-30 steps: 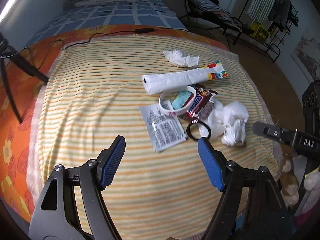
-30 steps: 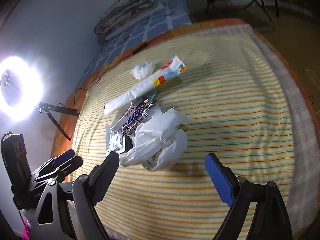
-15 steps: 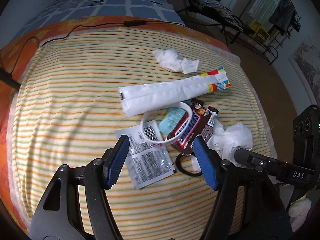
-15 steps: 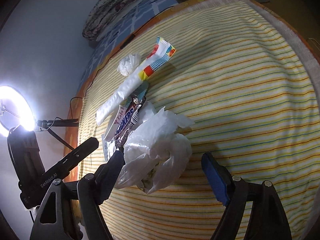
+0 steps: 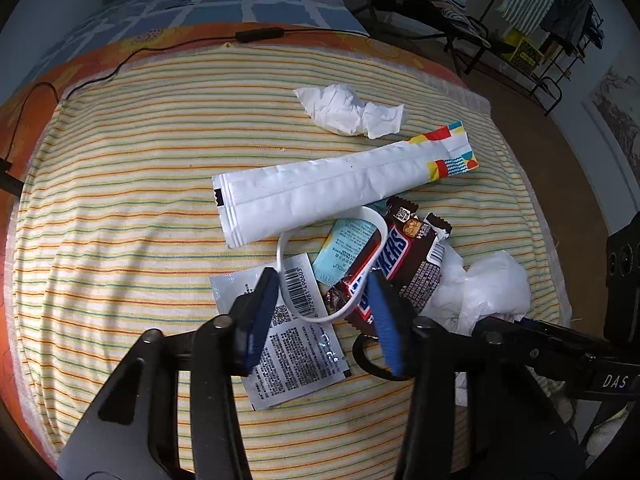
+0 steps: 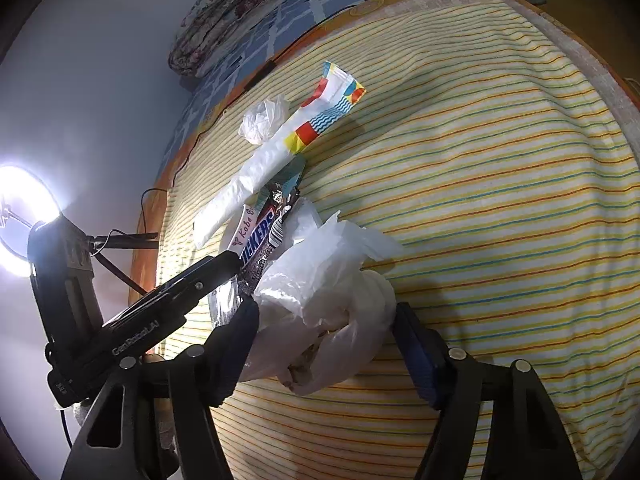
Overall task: Collect trash
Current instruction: 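Grasp the white plastic bag with the right tool while the left tool grasps the white band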
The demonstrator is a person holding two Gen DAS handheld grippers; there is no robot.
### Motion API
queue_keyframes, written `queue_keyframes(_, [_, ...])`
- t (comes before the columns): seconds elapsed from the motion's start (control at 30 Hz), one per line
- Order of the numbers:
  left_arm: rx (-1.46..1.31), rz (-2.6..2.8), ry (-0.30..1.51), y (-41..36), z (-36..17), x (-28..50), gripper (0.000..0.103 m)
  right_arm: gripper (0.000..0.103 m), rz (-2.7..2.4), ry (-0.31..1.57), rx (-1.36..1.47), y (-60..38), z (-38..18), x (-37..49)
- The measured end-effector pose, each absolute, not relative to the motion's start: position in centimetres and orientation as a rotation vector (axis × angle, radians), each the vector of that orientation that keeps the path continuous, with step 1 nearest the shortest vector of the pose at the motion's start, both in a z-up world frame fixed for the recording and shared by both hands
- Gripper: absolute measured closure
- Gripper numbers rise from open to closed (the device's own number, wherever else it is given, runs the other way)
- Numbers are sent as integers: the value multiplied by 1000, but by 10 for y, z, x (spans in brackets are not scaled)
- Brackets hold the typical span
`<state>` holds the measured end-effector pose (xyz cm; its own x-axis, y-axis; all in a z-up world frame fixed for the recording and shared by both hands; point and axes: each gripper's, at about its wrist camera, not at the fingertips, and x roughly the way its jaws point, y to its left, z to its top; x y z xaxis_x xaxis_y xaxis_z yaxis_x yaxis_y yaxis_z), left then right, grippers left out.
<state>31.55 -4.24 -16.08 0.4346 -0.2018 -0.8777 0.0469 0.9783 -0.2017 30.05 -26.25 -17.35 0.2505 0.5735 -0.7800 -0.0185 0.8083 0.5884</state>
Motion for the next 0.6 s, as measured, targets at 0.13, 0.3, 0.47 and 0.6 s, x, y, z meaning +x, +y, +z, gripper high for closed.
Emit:
queue_keyframes(0.13, [-145,-154,1104,-43,-160,314,82,45,431,1261,531,-263,-173,300])
queue_keyframes(0.3, [-155,-142,1088,-38,-156,311,92,61,422,1239,518,-264,-166,298])
queue_keyframes(0.47, [-152,-129,1068,-32,-150,304,93,66,411,1200,469,-263,-154,294])
queue_keyframes(0.6, [-161,-124,1049,-26,-142,297,93,68,394,1153,407,-262,-138,290])
